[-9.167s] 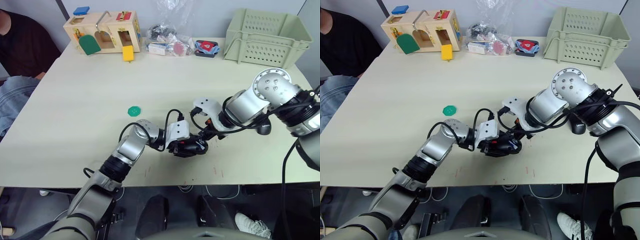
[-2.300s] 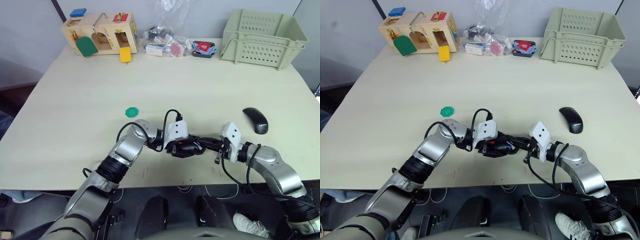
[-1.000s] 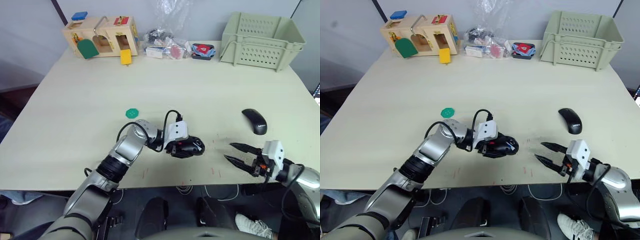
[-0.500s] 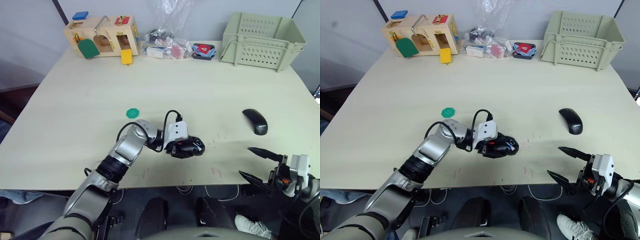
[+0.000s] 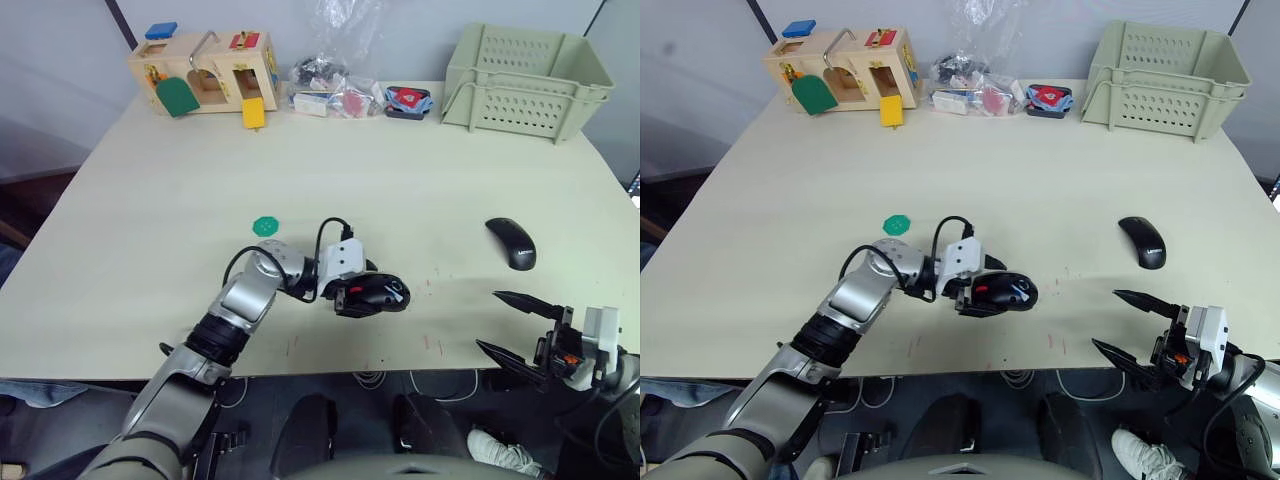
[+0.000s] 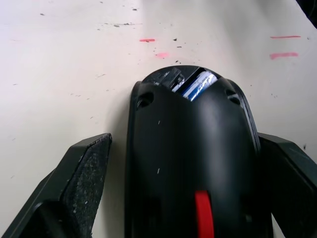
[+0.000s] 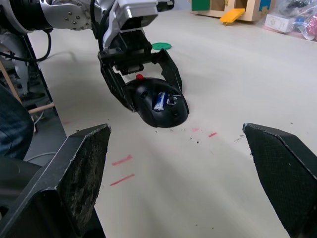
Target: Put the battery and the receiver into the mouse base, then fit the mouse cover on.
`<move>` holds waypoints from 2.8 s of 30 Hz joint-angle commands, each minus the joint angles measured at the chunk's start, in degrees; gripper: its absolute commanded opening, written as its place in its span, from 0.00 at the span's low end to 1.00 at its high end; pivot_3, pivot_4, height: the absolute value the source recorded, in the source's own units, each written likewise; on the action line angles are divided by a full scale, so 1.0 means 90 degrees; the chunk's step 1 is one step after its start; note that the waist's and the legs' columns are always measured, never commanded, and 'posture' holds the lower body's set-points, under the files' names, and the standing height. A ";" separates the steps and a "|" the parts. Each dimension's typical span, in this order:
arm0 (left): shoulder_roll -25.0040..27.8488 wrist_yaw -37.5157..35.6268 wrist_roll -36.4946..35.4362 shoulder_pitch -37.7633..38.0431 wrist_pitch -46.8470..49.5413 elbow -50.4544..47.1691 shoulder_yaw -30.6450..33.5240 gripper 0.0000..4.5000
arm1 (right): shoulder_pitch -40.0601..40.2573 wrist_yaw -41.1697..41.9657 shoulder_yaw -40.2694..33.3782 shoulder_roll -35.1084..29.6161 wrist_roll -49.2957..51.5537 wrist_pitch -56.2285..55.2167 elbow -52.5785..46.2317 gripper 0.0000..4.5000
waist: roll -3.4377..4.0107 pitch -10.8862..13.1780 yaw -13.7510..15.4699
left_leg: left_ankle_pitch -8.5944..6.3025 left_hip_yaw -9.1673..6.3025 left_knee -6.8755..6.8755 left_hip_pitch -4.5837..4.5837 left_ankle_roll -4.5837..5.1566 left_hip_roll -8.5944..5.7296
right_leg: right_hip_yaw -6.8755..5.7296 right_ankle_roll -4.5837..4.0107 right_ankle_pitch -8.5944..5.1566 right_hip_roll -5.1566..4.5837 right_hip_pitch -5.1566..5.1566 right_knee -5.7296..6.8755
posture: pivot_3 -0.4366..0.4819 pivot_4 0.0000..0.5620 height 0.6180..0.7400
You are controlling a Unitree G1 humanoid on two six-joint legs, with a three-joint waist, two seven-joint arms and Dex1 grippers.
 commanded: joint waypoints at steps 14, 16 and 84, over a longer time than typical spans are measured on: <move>0.0895 -0.0742 -0.2116 0.1397 -0.0413 -0.1502 0.1925 0.99 | -0.0414 -0.0291 -0.0281 0.0150 0.0198 0.0050 0.0147 1.00 | 0.0011 0.0007 0.0013 | 0.0000 0.0004 -0.0002 0.0001 -0.0001 0.0003 | -0.0002 -0.0001 -0.0001 -0.0004 0.0000 0.0000 | 0.48 0.27 1.00; 0.1101 -0.0750 -0.2201 0.1712 -0.0471 -0.1603 0.2143 0.99 | -0.0558 -0.0473 -0.0367 0.0140 0.0129 0.0015 0.0291 1.00 | 0.0011 0.0008 0.0007 | 0.0000 0.0006 -0.0002 0.0000 -0.0001 0.0002 | -0.0003 -0.0002 -0.0001 -0.0008 0.0000 -0.0001 | 0.48 0.27 1.00; 0.1894 -0.1351 -0.3377 0.2435 -0.0619 -0.1692 0.3537 1.00 | -0.2953 -0.4086 -0.0232 -0.0286 -0.1568 0.3946 0.1395 0.84 | 0.0025 0.0017 -0.0018 | 0.0000 0.0013 -0.0011 -0.0006 -0.0001 0.0004 | -0.0003 -0.0002 -0.0001 -0.0007 -0.0008 -0.0004 | 0.48 0.27 1.00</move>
